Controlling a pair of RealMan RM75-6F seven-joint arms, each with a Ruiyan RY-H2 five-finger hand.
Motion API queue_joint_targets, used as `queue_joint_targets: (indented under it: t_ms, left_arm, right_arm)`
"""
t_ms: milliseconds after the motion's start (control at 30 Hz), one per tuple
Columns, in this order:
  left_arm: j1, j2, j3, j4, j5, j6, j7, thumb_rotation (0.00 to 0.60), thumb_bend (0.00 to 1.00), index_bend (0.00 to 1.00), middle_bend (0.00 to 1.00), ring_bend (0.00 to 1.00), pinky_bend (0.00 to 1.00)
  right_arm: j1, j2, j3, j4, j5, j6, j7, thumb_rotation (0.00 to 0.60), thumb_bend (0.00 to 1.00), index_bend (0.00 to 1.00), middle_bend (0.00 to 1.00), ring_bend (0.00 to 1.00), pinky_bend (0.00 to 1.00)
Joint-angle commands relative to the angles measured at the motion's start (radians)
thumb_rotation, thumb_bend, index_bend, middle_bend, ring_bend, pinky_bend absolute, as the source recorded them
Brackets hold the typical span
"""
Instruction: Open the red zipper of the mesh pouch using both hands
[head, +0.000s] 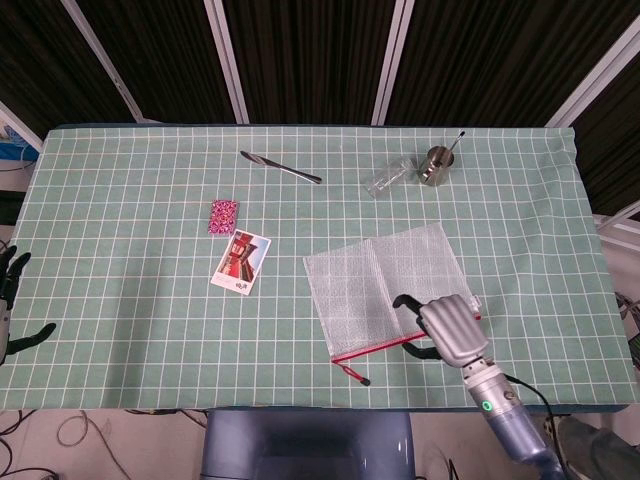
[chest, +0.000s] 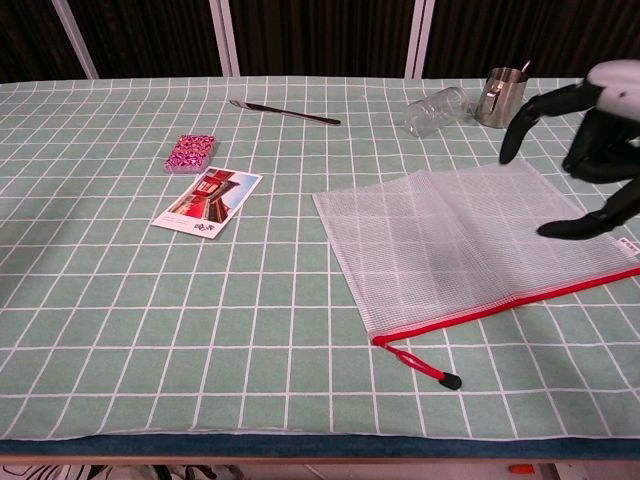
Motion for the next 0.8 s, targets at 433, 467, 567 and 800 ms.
queue_joint_targets:
  t_ms: [433,467,567,800]
  left_arm:
    - [-0.007,-0.007,-0.002,0.010,-0.001,-0.009,-0.002,0.600,0.06,0.00,0.00,0.00,0.00]
    - [-0.008,-0.007,-0.002,0.010,-0.001,-0.010,-0.002,0.600,0.06,0.00,0.00,0.00,0.00]
    - [-0.008,-0.006,-0.002,0.009,-0.002,-0.014,-0.004,0.600,0.06,0.00,0.00,0.00,0.00]
    - [-0.011,-0.005,-0.001,0.007,-0.004,-0.019,-0.003,0.600,0.06,0.00,0.00,0.00,0.00]
  right_arm:
    - [0.107,-0.315,-0.044,0.056,0.304,-0.054,-0.305,0.600,0.31,0.50,1.00,1.00,0.98]
    - [0.108,-0.325,-0.047,0.065,0.313,-0.049,-0.312,0.600,0.32,0.51,1.00,1.00,0.98]
    - [0.107,-0.362,-0.055,0.099,0.349,-0.034,-0.328,0.600,0.34,0.51,1.00,1.00,0.98]
    - [0.103,-0.412,-0.068,0.146,0.403,-0.011,-0.337,0.600,0.36,0.51,1.00,1.00,0.98]
